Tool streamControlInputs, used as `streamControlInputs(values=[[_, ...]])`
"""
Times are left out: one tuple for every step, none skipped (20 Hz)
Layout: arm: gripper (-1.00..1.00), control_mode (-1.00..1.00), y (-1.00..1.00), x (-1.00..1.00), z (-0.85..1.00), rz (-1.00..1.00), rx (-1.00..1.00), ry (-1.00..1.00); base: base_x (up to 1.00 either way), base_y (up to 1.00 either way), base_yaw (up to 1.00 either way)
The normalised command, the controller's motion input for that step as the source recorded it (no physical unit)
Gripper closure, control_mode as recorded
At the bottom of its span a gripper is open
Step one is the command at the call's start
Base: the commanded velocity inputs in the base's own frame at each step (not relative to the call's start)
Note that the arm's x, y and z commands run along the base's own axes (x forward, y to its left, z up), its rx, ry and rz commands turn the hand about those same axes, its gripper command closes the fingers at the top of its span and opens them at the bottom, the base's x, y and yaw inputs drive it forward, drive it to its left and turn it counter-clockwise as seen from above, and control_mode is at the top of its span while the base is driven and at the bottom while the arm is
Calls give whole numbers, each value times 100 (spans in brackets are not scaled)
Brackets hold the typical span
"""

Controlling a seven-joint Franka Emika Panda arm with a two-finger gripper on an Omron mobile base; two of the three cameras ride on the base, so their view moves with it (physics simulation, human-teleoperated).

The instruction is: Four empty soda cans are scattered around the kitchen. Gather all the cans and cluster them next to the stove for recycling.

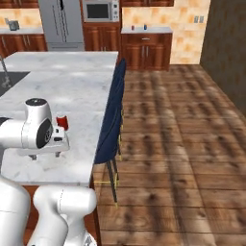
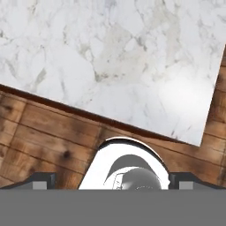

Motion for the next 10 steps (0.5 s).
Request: streamControlInputs(values=[[-100, 100, 0, 0, 0, 0, 0, 0, 61, -11, 33], [-100, 100, 0, 0, 0, 0, 0, 0, 47, 0, 17], [-100, 100, 0, 0, 0, 0, 0, 0, 52, 0, 4], [-100, 100, 0, 0, 0, 0, 0, 0, 68, 0, 0], [-100, 100, 0, 0, 0, 0, 0, 0, 69, 0, -4], [-100, 100, 0, 0, 0, 0, 0, 0, 68, 0, -17], [-100, 100, 0, 0, 0, 0, 0, 0, 73, 0, -22], [-100, 100, 0, 0, 0, 0, 0, 0, 74, 0, -21], [-100, 100, 0, 0, 0, 0, 0, 0, 46, 18, -18], [-100, 100, 0, 0, 0, 0, 0, 0, 0, 0, 0]])
